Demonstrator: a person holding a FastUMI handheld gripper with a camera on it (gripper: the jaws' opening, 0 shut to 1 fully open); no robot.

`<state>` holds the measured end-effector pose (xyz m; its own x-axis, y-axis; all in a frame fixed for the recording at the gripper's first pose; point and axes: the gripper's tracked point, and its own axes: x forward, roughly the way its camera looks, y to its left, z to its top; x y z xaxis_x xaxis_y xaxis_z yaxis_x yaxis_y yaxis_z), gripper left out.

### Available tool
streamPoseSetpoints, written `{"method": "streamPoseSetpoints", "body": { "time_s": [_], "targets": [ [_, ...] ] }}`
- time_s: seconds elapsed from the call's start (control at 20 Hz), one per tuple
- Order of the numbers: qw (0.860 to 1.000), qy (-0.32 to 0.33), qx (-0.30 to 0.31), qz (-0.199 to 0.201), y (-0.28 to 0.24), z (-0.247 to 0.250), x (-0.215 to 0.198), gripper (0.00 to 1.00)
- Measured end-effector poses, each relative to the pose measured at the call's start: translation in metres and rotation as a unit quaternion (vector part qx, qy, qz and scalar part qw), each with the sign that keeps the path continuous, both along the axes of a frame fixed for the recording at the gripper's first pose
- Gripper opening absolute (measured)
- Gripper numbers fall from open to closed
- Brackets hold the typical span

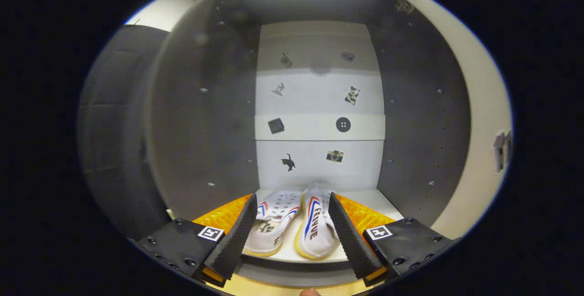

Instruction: Open the shoe cabinet door, grab the shoes and put them into the shoe cabinet, then close the shoe cabinet door.

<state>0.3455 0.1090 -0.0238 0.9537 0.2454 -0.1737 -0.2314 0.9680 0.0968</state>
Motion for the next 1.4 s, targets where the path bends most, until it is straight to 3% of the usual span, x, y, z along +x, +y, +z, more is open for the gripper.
{"method": "streamPoseSetpoints", "body": {
  "time_s": [0.3,0.65,1.0,1.2,1.4],
  "targets": [
    [1.000,-0.015,0.011,0.021,-0.021,0.030,-0.136,0.97],
    [1.000,-0.023,0.018,0.003,-0.074,0.052,-0.257,0.97],
    [0.999,-0.030,0.026,-0.012,-0.142,0.070,-0.326,0.97],
    [0.998,-0.023,0.023,-0.045,-0.201,0.075,-0.332,0.96],
    [0.997,-0.035,0.041,-0.053,-0.228,0.089,-0.336,0.95]
  ]
}}
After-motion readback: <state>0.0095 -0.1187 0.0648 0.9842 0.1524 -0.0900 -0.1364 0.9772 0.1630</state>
